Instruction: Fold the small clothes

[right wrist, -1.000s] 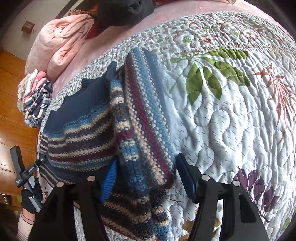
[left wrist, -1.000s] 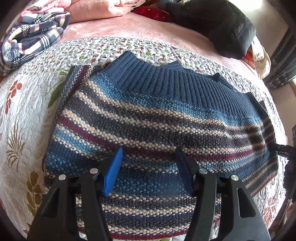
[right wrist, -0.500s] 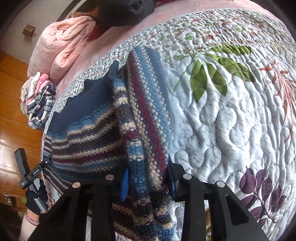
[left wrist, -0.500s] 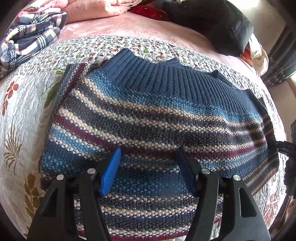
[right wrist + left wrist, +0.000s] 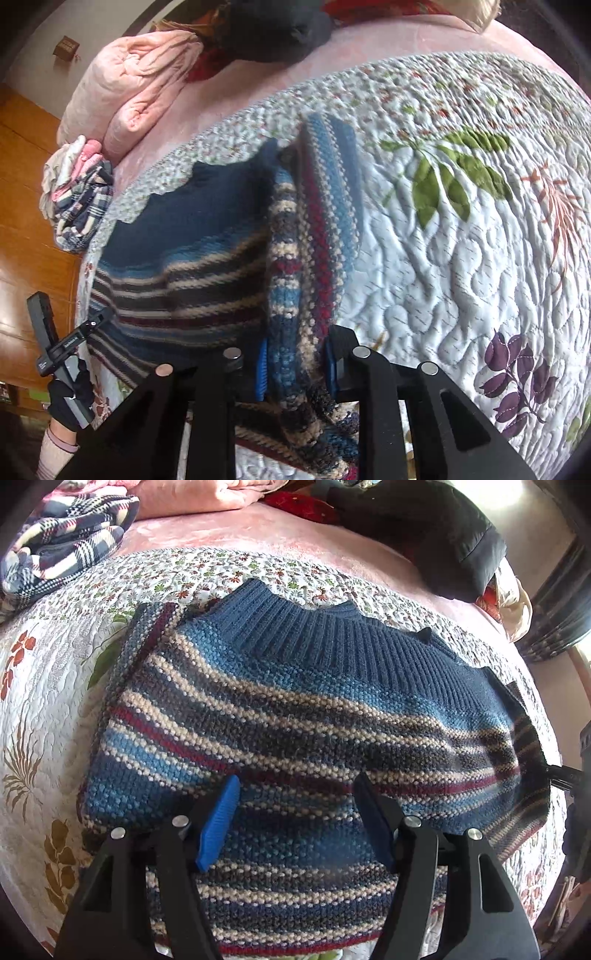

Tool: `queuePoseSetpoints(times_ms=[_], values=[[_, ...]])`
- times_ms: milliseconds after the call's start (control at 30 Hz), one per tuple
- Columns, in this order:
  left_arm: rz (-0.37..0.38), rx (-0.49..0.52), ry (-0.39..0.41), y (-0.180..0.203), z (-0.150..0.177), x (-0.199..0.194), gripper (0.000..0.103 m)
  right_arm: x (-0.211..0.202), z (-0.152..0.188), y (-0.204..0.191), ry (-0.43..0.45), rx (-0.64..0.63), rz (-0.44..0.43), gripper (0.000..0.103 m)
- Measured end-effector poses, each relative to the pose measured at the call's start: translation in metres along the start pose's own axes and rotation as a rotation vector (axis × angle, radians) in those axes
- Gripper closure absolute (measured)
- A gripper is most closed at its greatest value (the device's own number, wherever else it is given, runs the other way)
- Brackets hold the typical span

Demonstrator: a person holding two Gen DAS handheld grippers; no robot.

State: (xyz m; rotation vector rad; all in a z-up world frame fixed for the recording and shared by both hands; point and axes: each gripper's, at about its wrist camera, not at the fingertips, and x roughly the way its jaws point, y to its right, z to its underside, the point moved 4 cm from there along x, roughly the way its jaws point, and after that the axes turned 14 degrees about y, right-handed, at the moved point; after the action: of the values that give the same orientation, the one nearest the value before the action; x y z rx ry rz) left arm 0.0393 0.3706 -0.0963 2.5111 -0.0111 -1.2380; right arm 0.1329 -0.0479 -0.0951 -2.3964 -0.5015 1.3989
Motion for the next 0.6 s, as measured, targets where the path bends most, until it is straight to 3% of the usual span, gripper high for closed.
queuePoseSetpoints(times_ms=[167,367,600], values=[[0.040,0.009,0.026,0.003,-0.005,-0.022,0.040,-0.017,-0.016,-0.077,0.032,-0.158,-0.050,0.080],[0.076,0.032,0.040,0.009,-0.011,-0.034,0.040,0.001,-0.008,-0.163,-0.014,-0.289,-0.108,0.081],[0.064,0.038,0.041,0.001,-0.007,-0.034,0.040,0.032,0.016,-0.209,-0.073,-0.380,-0.086,0.081]])
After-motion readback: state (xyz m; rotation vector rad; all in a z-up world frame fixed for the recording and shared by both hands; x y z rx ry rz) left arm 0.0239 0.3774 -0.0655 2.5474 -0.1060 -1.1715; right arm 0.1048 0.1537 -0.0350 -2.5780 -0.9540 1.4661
